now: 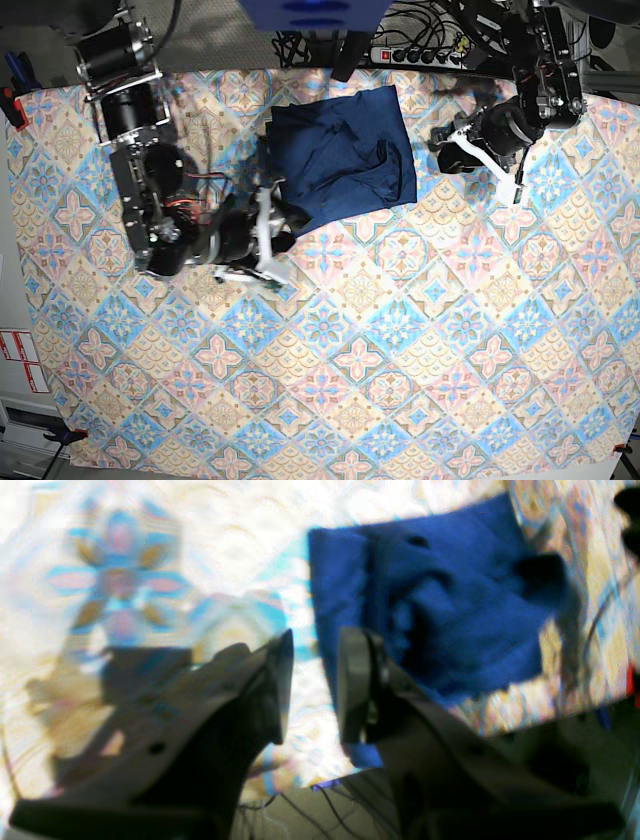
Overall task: Fold the T-shirt properly
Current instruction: 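Fold the end held by the right gripper over toward the left gripper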
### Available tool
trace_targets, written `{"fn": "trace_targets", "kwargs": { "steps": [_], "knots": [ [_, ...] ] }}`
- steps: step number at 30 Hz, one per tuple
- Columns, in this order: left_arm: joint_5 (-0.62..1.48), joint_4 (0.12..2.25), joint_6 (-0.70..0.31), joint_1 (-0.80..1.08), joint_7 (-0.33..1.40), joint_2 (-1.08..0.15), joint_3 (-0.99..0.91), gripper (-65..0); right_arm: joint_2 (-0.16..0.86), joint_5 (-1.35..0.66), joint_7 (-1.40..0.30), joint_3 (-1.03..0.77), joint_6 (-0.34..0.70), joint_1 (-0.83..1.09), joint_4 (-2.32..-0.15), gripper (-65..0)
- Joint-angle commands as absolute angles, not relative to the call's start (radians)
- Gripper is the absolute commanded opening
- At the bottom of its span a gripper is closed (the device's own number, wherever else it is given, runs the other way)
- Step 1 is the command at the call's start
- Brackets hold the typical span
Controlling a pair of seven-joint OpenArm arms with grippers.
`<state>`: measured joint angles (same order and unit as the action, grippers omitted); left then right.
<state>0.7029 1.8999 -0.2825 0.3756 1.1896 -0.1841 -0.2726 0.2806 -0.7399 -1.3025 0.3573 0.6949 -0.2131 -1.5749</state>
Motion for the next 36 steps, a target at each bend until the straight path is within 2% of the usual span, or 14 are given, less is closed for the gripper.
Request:
{"fn": "trace_targets", "kwargs": {
  "steps": [1,4,10,13,19,25,29,36],
  "knots": [
    [0.717,1.920,-0.283,0.358,1.175,-0.202,-0.260,-50.9,0.295,-0.769,-1.279,0.338,0.698,-0.220,-1.595,-41.8],
    [0.714,1.920,-0.283,0.348,1.171,-0.208,-0.219,-50.9,0.332,-0.769,-1.256,0.291,0.698,-0.168,-1.601,-43.0],
    [0.714,1.920,-0.283,0.346,1.173,-0.208,-0.213,-50.9,0.326,-0.768,-1.256,0.328,0.698,-0.128,-1.595,-55.9],
    [0.716,1.920,-0.283,0.351,1.173,-0.209,-0.213,-50.9,0.315,-0.725,-1.233,0.375,0.698,-0.150,-1.590,-56.3],
    [0.717,1.922,-0.283,0.355,1.175,-0.226,-0.213,-50.9,0.255,-0.506,-1.182,0.479,0.698,-0.157,-1.561,-56.3],
    [0.719,1.939,-0.283,0.355,1.175,-0.229,-0.219,-50.9,0.252,-0.507,-1.181,0.615,0.698,-0.165,-1.531,-56.3],
    [0.713,1.948,-0.283,0.354,1.175,-0.229,-0.219,-50.9,0.255,-0.628,-1.187,0.713,0.698,-0.196,-1.577,-56.3],
    [0.708,1.943,-0.283,0.349,1.167,-0.229,-0.220,-50.9,0.252,-0.723,-1.211,0.759,0.698,-0.206,-1.638,-54.2]
  ]
}}
